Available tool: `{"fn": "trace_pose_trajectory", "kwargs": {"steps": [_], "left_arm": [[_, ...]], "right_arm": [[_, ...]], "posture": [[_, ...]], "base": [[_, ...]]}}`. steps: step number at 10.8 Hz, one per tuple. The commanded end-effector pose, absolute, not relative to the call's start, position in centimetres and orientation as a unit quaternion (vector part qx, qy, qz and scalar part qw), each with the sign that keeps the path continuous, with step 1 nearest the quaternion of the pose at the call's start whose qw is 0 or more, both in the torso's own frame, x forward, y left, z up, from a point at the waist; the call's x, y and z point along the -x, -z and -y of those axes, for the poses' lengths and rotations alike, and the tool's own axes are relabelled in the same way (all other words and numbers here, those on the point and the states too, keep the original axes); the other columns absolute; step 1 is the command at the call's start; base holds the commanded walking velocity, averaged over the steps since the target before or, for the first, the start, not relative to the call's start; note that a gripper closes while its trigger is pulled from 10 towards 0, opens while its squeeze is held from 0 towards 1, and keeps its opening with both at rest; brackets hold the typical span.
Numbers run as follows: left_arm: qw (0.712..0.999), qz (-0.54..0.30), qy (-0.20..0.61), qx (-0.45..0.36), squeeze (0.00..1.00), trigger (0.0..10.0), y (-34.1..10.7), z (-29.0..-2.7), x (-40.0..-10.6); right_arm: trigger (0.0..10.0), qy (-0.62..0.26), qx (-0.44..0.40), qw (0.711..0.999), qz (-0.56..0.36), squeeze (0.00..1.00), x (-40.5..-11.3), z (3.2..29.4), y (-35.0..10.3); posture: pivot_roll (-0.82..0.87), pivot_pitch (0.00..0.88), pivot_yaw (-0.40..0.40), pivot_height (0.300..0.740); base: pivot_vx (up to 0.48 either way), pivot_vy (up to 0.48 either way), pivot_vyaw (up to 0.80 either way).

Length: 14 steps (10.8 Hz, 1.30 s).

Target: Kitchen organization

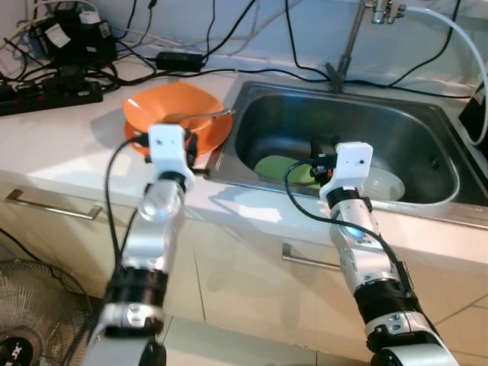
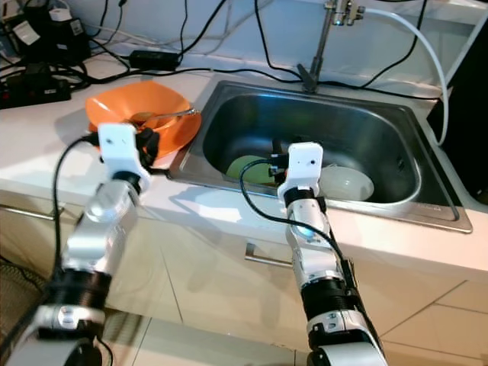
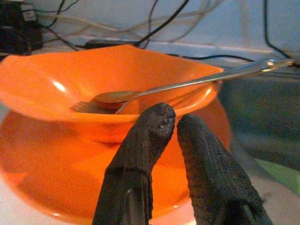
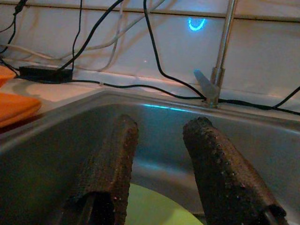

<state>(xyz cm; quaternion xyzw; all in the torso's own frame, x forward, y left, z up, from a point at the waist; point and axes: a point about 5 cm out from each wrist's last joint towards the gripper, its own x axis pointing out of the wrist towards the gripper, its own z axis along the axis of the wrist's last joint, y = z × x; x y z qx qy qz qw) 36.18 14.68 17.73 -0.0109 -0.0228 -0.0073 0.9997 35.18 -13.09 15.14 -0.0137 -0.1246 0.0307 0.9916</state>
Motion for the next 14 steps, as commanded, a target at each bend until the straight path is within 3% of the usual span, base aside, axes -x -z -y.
{"fn": "trace_pose_trajectory", "kwargs": {"steps": [1,5,8,14], "left_arm": [[1.000,0.011,0.001,0.016,0.00,10.0,-18.3,-14.8,-36.2],[1.000,-0.003,0.006,0.019,0.00,10.0,-19.7,-14.7,-35.4],[0.999,-0.022,0.035,0.031,0.00,10.0,-19.5,-12.9,-33.6],[0.999,0.043,0.012,0.024,0.00,10.0,-22.3,-14.6,-36.4]], "right_arm": [[10.0,-0.022,0.010,0.991,0.131,0.00,-35.3,13.6,-15.7],[10.0,-0.017,0.012,0.992,0.128,0.00,-35.2,13.9,-15.6],[10.0,-0.019,0.010,0.992,0.126,0.00,-35.2,13.7,-15.6],[10.0,-0.016,0.009,0.992,0.124,0.00,-35.2,13.7,-15.4]], "posture": [[0.20,0.032,-0.007,0.740],[0.20,0.046,-0.009,0.740],[0.21,0.049,-0.012,0.740],[0.20,0.042,-0.003,0.740]], "base": [[0.000,0.000,0.00],[0.000,0.000,0.00],[0.000,0.000,0.00],[0.000,0.000,0.00]]}}
